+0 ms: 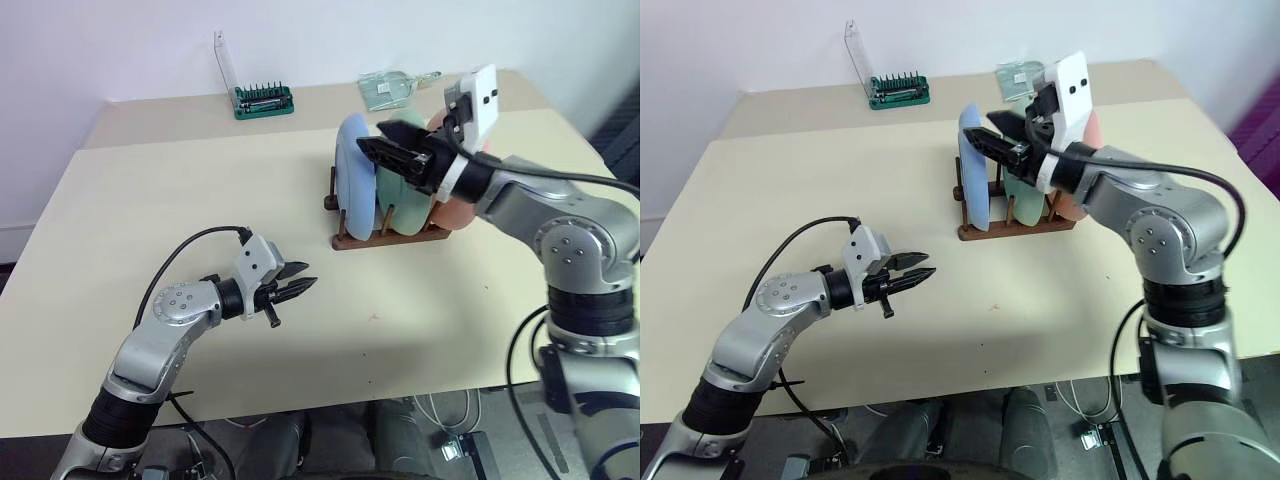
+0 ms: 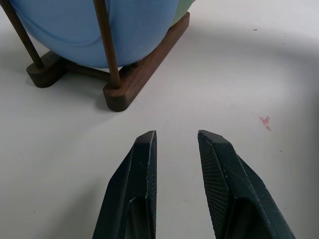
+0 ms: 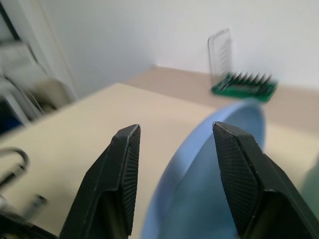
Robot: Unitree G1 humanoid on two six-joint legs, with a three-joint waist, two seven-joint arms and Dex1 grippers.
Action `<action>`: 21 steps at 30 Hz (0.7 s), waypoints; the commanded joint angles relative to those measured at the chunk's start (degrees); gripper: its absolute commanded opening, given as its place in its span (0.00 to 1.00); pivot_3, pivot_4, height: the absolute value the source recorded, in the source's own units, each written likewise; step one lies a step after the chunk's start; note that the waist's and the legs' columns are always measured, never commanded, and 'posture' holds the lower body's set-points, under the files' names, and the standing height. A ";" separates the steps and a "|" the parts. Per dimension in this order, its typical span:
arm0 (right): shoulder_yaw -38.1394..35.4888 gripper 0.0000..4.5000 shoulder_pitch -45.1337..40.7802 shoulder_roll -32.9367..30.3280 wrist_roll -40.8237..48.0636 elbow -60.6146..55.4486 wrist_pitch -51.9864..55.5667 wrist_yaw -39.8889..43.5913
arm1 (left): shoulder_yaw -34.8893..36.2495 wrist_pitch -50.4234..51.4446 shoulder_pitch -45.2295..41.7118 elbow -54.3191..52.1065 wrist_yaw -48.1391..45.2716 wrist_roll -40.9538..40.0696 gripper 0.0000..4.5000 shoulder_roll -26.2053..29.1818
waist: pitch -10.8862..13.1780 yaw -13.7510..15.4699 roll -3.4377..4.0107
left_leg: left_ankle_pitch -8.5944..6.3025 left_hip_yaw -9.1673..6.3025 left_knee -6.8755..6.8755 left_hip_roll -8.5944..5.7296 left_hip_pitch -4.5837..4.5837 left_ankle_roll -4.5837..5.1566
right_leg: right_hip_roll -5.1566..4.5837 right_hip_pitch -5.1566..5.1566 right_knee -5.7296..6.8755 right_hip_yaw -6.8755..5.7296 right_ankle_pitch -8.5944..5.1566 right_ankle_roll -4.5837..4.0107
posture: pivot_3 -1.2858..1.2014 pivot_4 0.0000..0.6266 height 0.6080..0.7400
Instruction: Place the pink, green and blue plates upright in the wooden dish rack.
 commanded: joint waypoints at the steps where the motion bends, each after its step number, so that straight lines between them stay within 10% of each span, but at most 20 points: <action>1: -5.63 0.51 4.03 -5.05 -3.29 -7.60 -5.83 6.36 | 1.10 0.01 0.54 -2.67 0.82 -0.63 0.29 0.31 | 0.00 0.01 -0.03 | -0.01 0.00 0.00 0.00 0.00 0.01 | -0.01 0.01 -0.01 -0.01 0.00 0.00 | 0.52 0.24 1.00; 8: -32.46 0.51 38.21 -13.82 -1.01 -10.79 -5.16 23.02 | 5.60 0.03 2.48 -2.30 3.94 -0.20 0.29 1.54 | 0.00 1.46 -0.18 | -0.10 0.05 0.02 0.00 0.03 0.12 | -0.07 0.13 -0.12 -0.11 0.00 0.01 | 0.52 0.24 1.00; 13: -29.89 0.51 50.51 -12.09 -14.05 -4.58 -14.99 24.46 | 8.96 -1.32 5.46 -0.02 5.21 1.06 0.29 3.21 | -0.02 1.19 -0.15 | -0.20 0.09 0.02 0.09 0.22 0.29 | -0.02 0.24 -0.03 -0.10 0.00 -0.01 | 0.52 0.24 1.00; 21: -23.06 0.51 46.33 -9.98 -22.05 8.02 -25.36 25.26 | 12.86 -3.74 11.07 -0.06 5.42 1.84 0.29 5.78 | 0.01 1.30 -0.19 | -0.08 0.07 0.04 0.13 0.23 0.07 | 0.01 0.23 0.00 -0.11 0.01 -0.03 | 0.52 0.24 1.00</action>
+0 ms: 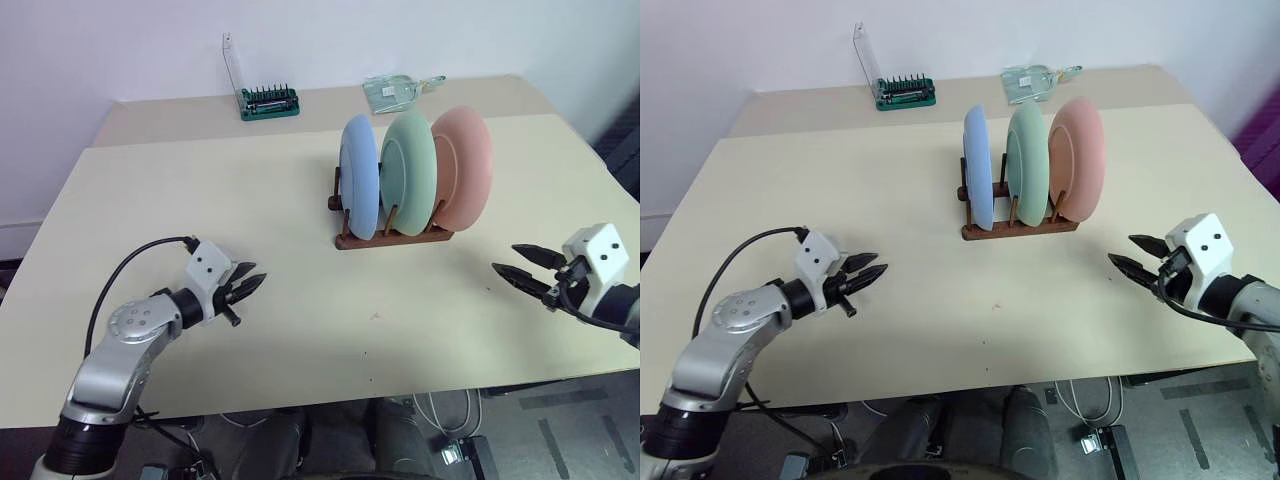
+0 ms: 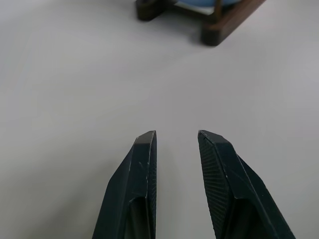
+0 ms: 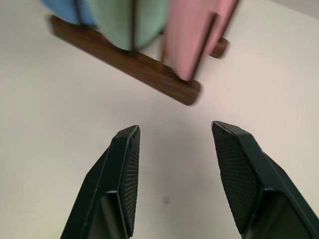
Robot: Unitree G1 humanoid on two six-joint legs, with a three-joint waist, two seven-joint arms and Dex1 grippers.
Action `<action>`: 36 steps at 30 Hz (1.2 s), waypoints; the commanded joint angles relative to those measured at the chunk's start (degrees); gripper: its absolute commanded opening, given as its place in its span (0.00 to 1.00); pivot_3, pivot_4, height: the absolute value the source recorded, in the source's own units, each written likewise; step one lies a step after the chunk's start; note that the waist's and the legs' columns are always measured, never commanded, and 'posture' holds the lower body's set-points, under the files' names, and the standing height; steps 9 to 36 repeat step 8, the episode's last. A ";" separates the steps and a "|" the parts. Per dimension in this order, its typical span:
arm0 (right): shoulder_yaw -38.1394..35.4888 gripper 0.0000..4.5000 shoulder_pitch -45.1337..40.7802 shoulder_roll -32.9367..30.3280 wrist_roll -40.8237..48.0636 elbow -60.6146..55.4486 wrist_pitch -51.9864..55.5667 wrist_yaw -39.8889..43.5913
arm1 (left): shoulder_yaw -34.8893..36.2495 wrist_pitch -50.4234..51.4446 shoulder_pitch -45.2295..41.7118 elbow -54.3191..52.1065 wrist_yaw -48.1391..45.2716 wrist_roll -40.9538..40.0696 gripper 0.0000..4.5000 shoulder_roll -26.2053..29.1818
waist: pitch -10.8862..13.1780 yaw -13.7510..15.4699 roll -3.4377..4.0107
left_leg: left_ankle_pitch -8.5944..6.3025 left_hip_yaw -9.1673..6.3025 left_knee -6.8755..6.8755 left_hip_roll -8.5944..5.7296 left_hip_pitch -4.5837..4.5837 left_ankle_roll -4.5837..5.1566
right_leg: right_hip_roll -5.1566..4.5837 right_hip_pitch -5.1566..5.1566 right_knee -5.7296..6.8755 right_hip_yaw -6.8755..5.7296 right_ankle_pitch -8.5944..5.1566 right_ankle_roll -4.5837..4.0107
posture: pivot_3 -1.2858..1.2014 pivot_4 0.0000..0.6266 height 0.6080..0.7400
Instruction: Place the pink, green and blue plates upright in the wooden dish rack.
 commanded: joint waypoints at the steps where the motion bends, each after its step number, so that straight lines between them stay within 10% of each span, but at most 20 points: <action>1: 1.74 0.51 -2.46 0.34 -1.73 2.08 -3.96 1.34 | 2.77 -2.92 1.72 -1.05 -0.16 0.48 0.29 1.06 | 0.00 0.17 0.00 | 0.03 -0.01 0.00 0.00 -0.02 -0.05 | 0.00 -0.01 -0.01 -0.01 0.00 0.00 | 0.52 0.24 1.00; 36: 4.74 0.51 -6.32 0.66 -3.80 6.96 -7.32 2.30 | 3.43 -4.82 4.17 -0.33 1.40 1.59 0.29 0.14 | 0.01 0.36 -0.03 | 0.00 -0.03 0.01 -0.02 -0.04 0.00 | -0.03 0.01 -0.02 -0.02 0.00 0.00 | 0.52 0.24 1.00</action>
